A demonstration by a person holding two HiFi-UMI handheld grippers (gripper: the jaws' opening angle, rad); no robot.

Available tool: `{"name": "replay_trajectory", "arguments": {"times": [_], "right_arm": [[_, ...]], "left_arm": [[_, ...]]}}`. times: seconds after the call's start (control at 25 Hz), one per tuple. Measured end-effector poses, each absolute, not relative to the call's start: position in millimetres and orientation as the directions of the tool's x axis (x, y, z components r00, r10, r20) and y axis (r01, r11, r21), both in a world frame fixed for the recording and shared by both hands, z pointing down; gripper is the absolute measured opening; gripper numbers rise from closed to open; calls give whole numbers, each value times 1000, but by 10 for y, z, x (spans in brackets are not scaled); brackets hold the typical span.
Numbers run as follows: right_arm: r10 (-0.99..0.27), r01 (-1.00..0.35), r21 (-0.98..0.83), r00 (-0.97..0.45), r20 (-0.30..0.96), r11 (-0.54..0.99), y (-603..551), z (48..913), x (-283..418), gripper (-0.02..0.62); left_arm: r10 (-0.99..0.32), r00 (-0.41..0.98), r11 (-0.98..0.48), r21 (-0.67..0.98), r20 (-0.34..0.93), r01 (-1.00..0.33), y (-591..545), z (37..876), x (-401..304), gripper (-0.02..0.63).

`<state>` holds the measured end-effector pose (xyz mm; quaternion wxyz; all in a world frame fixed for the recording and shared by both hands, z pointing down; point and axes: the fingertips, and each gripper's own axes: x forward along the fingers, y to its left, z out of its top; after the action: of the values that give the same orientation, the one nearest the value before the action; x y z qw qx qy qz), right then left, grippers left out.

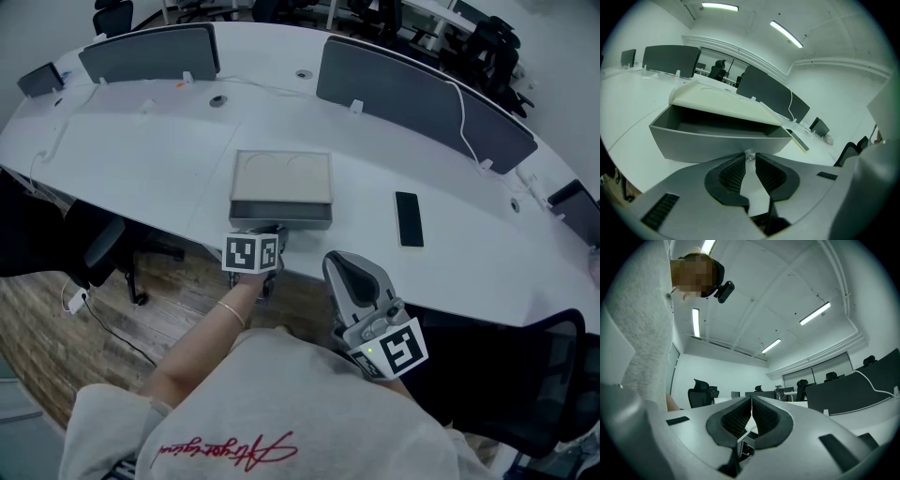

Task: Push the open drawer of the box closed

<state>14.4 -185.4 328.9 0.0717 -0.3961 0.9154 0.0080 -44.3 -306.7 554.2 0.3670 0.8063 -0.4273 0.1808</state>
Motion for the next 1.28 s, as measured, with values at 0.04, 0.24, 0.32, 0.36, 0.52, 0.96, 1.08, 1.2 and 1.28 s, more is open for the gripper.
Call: {"name": "replay_trajectory", "arguments": {"times": [0.04, 0.24, 0.32, 0.36, 0.52, 0.96, 1.08, 1.2, 1.28], "right_arm": [[-724, -726, -42, -676, -137, 686, -1856, 3289, 144, 18], [-728, -730, -42, -672, -135, 682, -1875, 3290, 179, 18], [-729, -731, -43, -671, -133, 681, -1884, 3295, 193, 18], [-729, -731, -43, -671, -132, 681, -1890, 3297, 198, 18], [-726, -728, -45, -675, -132, 684, -1904, 3294, 221, 18], [-720, -721, -59, -679, -141, 691, -1918, 3264, 308, 18], [-718, -718, -58, -682, -136, 694, -1908, 3274, 314, 18], [-716, -716, -57, -684, -138, 696, -1892, 3272, 315, 18], [-715, -715, -58, -685, -139, 697, -1879, 3270, 311, 18]], "left_arm": [[-559, 569, -364, 439, 603, -822, -3078, 5541, -443, 78], [-571, 563, -354, 439, 598, -826, -3123, 5538, -437, 80], [-578, 559, -345, 443, 595, -827, -3138, 5546, -444, 79], [-580, 559, -341, 446, 593, -827, -3149, 5546, -446, 79], [-587, 554, -332, 448, 590, -830, -3188, 5538, -444, 79], [-623, 510, -305, 416, 593, -857, -3215, 5546, -450, 79], [-636, 492, -299, 397, 595, -868, -3224, 5537, -456, 80], [-644, 481, -295, 388, 594, -873, -3242, 5535, -455, 80], [-648, 476, -291, 385, 594, -876, -3248, 5537, -460, 80]]}}
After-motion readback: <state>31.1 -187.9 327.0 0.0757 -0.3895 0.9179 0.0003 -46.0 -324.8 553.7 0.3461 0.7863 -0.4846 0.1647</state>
